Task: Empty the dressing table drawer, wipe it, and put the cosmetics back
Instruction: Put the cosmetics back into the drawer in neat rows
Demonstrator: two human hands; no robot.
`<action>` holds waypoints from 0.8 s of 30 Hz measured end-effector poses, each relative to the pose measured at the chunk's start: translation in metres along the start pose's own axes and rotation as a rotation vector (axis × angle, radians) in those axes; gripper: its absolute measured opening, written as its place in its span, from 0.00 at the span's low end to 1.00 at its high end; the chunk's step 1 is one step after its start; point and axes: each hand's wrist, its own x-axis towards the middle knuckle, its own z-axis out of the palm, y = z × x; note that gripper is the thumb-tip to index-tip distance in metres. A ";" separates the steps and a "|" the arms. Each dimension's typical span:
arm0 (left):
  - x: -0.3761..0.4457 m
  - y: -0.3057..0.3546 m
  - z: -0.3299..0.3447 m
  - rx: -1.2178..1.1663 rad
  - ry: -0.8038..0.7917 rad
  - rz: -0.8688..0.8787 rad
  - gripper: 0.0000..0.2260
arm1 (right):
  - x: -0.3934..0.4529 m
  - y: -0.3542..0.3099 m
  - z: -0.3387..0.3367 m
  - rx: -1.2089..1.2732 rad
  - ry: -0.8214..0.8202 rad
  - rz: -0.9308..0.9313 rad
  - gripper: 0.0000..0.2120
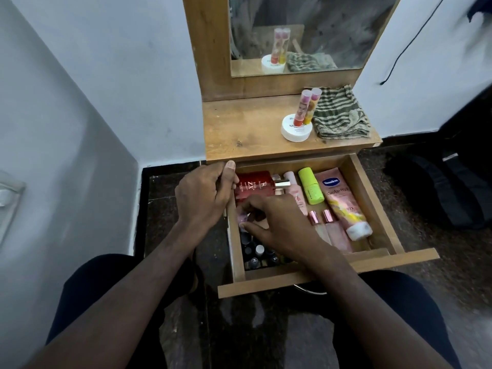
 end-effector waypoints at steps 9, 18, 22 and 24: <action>0.007 -0.007 0.000 0.017 0.012 0.042 0.22 | -0.003 0.008 0.003 0.123 -0.110 0.079 0.17; 0.015 0.014 0.009 -0.064 0.086 0.254 0.12 | -0.001 0.025 -0.038 -0.040 0.480 0.126 0.08; 0.053 0.049 0.015 -0.165 0.074 0.264 0.08 | 0.022 0.035 -0.081 -0.088 0.815 0.191 0.09; 0.076 0.068 0.013 -0.202 0.079 0.274 0.12 | 0.039 0.039 -0.104 -0.101 0.930 0.173 0.11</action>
